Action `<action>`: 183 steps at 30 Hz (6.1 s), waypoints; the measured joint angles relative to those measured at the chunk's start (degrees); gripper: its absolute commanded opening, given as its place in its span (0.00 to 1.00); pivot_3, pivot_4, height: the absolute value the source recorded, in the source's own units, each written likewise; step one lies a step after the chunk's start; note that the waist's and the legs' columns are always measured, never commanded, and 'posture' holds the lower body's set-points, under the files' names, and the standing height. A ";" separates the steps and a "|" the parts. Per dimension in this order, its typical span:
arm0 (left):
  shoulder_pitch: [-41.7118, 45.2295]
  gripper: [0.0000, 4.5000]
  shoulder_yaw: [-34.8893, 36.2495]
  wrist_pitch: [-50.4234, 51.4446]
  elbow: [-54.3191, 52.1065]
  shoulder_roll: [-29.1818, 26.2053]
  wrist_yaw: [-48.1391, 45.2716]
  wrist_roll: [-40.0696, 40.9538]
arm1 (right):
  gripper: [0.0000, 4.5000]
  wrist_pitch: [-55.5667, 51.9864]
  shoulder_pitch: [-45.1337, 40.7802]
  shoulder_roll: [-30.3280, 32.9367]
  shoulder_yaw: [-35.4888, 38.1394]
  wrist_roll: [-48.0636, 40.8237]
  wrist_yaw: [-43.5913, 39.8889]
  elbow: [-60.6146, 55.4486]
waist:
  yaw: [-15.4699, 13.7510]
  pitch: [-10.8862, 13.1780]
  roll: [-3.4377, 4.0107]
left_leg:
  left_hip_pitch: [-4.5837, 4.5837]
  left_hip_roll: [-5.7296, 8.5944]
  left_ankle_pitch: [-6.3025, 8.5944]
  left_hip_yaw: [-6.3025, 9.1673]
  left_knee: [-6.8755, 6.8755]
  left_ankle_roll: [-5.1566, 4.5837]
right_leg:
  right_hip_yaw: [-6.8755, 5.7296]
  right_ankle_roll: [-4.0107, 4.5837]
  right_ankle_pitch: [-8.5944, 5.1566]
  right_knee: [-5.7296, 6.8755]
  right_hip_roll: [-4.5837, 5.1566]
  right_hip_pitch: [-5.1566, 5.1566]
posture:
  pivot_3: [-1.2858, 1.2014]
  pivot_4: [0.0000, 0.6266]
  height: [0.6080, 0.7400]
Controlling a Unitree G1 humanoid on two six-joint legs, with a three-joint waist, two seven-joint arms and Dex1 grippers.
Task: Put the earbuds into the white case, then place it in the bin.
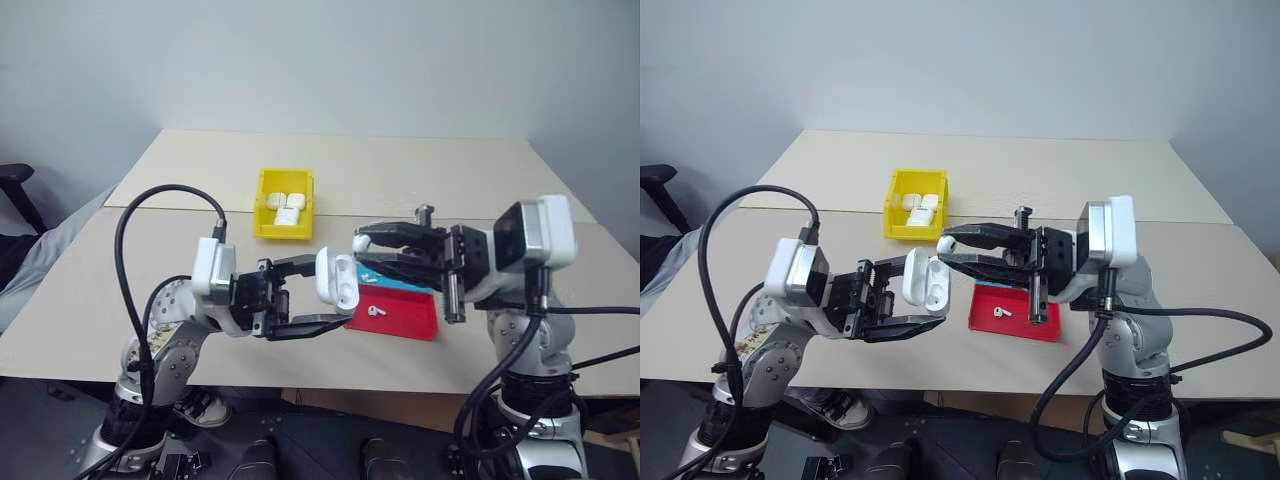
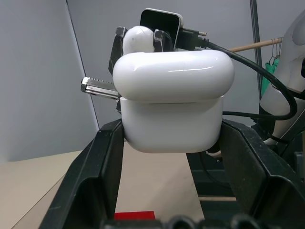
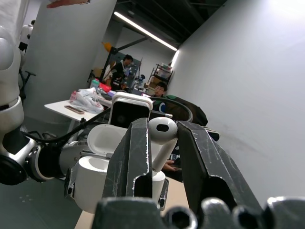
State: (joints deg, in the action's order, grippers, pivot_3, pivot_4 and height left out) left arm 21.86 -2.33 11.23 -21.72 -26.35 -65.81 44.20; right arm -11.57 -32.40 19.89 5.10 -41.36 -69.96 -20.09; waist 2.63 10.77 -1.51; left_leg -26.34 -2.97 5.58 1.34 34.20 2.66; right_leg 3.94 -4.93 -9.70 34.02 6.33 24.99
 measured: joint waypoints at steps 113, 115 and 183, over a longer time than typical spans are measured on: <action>-21.39 0.61 1.10 -12.54 -4.08 -1.10 13.77 -21.61 | 0.60 22.20 -42.34 3.71 -33.40 63.02 0.28 88.92 | 1.42 0.05 0.04 | 0.03 0.03 -0.04 -0.05 -0.35 0.03 | 0.02 0.09 -0.08 0.19 0.00 0.27 | 0.52 0.24 1.00; -21.32 0.61 1.10 -12.58 -3.94 -1.10 13.75 -21.62 | 0.56 22.23 -42.34 3.71 -33.37 63.09 0.29 88.93 | 1.42 0.05 0.04 | 0.04 0.03 -0.04 -0.05 -0.35 0.03 | 0.02 0.09 -0.08 0.19 0.00 0.26 | 0.52 0.24 1.00; -13.62 0.61 1.04 -13.43 -1.32 -0.61 13.66 -19.70 | 0.26 -4.06 -36.19 16.37 -15.43 49.29 -7.57 54.15 | 0.49 0.06 0.06 | 0.18 0.04 -0.05 0.03 -0.29 0.04 | 0.01 0.14 -0.18 0.54 -0.02 0.22 | 0.52 0.24 1.00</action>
State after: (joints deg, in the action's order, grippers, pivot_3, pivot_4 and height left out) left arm 8.24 -1.30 -2.20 -23.03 -26.96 -52.15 24.50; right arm -15.63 -68.59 36.26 -10.33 7.93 -77.53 34.06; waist 3.13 10.83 -1.45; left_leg -26.17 -2.93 5.52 1.37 33.91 2.70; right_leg 3.95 -4.80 -9.88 34.57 6.31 25.21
